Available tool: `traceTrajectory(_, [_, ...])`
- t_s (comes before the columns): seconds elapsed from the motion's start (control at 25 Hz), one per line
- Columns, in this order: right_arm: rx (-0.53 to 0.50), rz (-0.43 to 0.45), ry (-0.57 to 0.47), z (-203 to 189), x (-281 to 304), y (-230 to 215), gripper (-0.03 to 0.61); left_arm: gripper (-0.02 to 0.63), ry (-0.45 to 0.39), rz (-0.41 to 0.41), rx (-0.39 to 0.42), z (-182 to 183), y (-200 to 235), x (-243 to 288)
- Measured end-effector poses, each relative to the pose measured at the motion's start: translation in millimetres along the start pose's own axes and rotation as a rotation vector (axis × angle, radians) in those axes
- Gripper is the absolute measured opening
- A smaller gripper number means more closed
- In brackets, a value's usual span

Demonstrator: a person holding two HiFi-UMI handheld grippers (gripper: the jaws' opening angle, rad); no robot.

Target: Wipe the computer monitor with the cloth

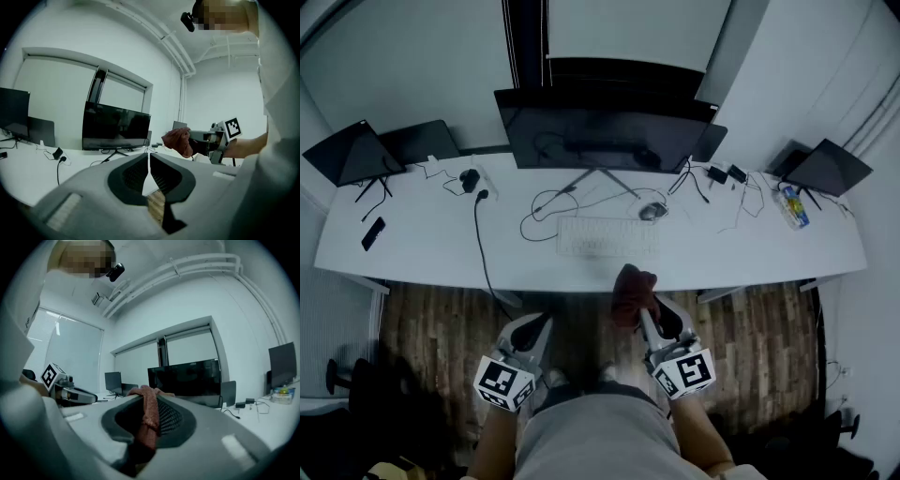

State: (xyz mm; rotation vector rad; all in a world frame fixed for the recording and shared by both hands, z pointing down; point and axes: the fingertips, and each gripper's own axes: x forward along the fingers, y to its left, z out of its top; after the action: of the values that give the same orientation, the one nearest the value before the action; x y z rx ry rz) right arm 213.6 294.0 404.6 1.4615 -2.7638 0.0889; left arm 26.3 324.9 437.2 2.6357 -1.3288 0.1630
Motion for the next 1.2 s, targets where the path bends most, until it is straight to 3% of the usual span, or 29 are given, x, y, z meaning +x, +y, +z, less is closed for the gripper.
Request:
traceTrajectory(0.72, [-0.01, -0.044, -0.002, 0.9, 52.9, 61.7, 0.072, 0.009, -0.028, 0.008, -0.018, -3.5, 88.1, -48.3])
traceTrajectory(0.96, [0.005, -0.043, 0.021, -10.9, 93.3, 50.3, 0.072, 0.009, -0.027, 0.021, -0.03, -0.9, 121.7, -25.6])
traceTrajectory(1.2, [0.027, -0.01, 0.018, -13.6, 162.2, 6.9, 0.072, 0.009, -0.007, 0.041, -0.029, 10.3, 163.7, 35.5])
